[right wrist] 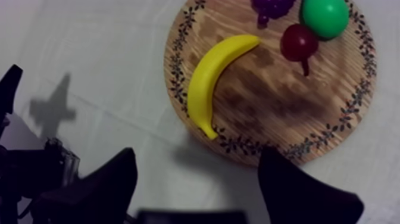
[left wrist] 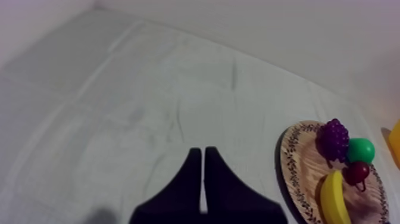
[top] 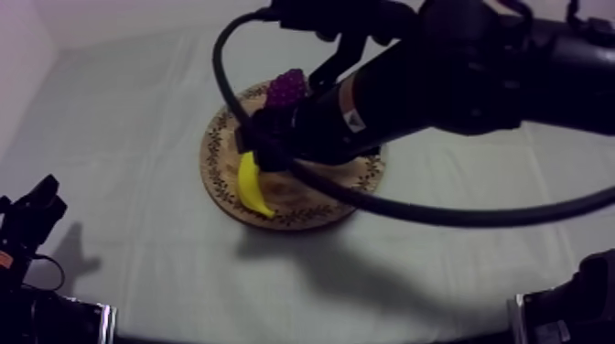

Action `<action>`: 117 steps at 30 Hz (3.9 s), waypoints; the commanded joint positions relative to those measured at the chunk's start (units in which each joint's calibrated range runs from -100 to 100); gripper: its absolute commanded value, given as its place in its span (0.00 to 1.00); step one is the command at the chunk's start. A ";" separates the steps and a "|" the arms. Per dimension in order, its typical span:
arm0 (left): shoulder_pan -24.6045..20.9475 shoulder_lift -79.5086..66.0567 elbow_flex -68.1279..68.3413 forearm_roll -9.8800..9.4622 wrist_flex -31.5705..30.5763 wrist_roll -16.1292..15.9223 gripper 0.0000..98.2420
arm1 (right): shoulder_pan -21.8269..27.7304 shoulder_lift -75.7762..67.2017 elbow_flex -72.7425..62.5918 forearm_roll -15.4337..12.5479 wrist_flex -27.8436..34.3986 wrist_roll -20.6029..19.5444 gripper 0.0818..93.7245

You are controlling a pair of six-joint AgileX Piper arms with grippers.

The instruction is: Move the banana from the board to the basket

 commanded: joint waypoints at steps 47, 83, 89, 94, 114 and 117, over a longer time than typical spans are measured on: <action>0.02 -0.03 0.03 -0.01 0.01 0.02 0.00 | 3.82 43.26 -32.85 -3.50 -1.06 5.37 0.32; 0.02 -0.03 0.03 -0.01 0.01 0.02 0.00 | 17.75 22.40 -39.39 -7.13 17.78 12.08 0.23; 0.02 -0.03 0.03 -0.01 0.01 0.02 0.00 | 24.98 19.69 -39.93 -7.40 19.06 13.74 0.23; 0.02 -0.03 0.03 -0.01 0.01 0.02 0.00 | 31.24 18.98 -39.48 -7.84 19.03 15.50 0.23; 0.02 -0.03 0.03 -0.01 0.01 0.02 0.00 | 44.24 25.64 -36.96 -5.80 12.28 17.42 0.25; 0.02 -0.03 0.03 -0.01 0.01 0.02 0.00 | 44.44 27.02 -35.73 -5.47 10.84 17.18 0.25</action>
